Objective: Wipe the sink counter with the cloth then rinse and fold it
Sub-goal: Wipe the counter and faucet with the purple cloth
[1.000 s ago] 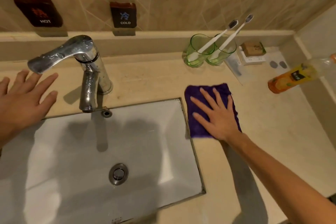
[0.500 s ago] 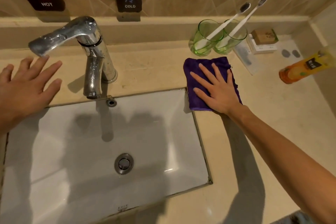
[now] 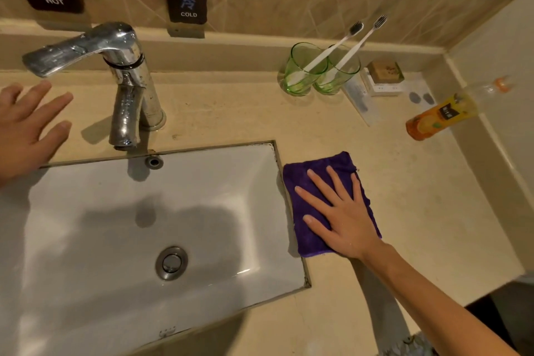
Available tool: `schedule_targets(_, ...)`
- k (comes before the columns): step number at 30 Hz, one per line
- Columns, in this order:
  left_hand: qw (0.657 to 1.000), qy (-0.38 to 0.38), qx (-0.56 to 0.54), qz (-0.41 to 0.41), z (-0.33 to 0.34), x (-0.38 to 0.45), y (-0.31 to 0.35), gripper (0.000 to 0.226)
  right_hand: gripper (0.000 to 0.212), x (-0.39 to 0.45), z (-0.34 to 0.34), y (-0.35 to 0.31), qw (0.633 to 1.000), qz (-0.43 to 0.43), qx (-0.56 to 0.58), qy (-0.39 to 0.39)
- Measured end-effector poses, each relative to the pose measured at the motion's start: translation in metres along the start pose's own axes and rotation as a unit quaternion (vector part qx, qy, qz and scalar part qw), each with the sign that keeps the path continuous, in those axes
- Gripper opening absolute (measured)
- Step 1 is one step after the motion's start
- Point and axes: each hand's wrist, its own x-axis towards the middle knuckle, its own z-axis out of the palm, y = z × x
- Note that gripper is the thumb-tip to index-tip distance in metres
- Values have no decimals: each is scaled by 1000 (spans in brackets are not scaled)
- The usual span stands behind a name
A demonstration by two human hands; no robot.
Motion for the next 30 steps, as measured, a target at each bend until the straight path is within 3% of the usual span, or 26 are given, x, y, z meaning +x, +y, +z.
schedule_targets(5,995,-46,68,53,-3,-4,-5,70,57,3,-2,-1,1000,6,6,-15)
schedule_targets(8,998,-34,36,-36,-17,-6,4,55,57,3,-3,0,999,12,7,-34)
schedule_targets(10,995,-51,75,-35,-31,-12,20,57,58,5,-6,1,998,17,6,-57)
schedule_targets(13,988,-90,117,-39,-48,-17,36,67,61,8,-15,0,994,29,10,-105)
schedule_targets(23,950,-262,114,-128,-97,-1,87,61,63,37,-74,-5,941,77,44,-327)
schedule_targets(26,957,-247,76,-131,-118,-4,113,53,56,51,-92,-13,936,102,76,-329)
schedule_targets(30,972,-174,22,-158,-139,-36,126,35,43,78,-115,-37,936,159,85,-301)
